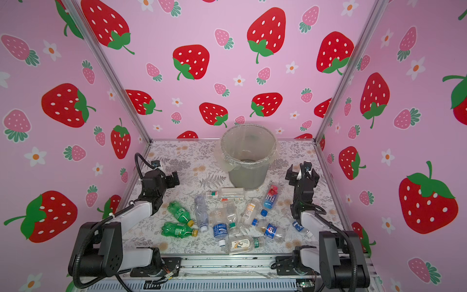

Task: Throw the plastic bottles in the bin
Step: Pick up the plastic bottle from the middle-right of the table.

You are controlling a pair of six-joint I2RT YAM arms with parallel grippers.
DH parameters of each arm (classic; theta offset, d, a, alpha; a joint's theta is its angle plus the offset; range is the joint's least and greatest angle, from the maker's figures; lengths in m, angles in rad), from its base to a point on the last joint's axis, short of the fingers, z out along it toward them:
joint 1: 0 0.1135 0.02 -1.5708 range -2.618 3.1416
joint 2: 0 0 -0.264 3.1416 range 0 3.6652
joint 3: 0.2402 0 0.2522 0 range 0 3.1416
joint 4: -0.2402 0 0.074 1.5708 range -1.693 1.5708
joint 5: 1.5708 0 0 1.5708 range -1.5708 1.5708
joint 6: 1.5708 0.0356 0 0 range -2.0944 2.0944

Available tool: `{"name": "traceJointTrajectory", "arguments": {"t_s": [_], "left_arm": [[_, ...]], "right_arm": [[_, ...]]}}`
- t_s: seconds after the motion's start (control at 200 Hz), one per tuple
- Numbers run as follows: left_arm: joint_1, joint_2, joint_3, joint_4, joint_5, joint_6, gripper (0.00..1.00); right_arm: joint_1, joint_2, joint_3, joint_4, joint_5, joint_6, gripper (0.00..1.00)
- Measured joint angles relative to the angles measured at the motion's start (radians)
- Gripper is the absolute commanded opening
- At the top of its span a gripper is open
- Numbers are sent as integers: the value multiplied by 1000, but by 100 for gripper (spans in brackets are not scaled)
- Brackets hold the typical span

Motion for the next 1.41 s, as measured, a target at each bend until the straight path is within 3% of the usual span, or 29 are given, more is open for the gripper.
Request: {"name": "traceJointTrajectory", "arguments": {"t_s": [0.12, 0.26, 0.55, 0.71, 0.905, 1.226, 1.406], "left_arm": [[-4, -77, 44, -148, -75, -102, 99], [-52, -137, 100, -303, -144, -219, 99], [-188, -224, 119, -542, -48, -359, 99], [-253, -260, 127, -622, 49, -401, 99], [-353, -346, 127, -684, 95, -426, 99], [-361, -425, 105, -761, 102, -470, 99], [-361, -429, 82, -772, 112, -480, 99]], "right_arm": [[0, -45, 117, -229, 3, 73, 99], [0, -48, 247, -533, -75, 161, 99], [24, -76, 264, -925, -248, 298, 99], [74, -127, 217, -992, -301, 357, 99], [167, -70, 211, -1016, -309, 408, 99], [246, 89, 212, -1017, -274, 472, 100], [260, 118, 212, -1000, -254, 488, 91]]}}
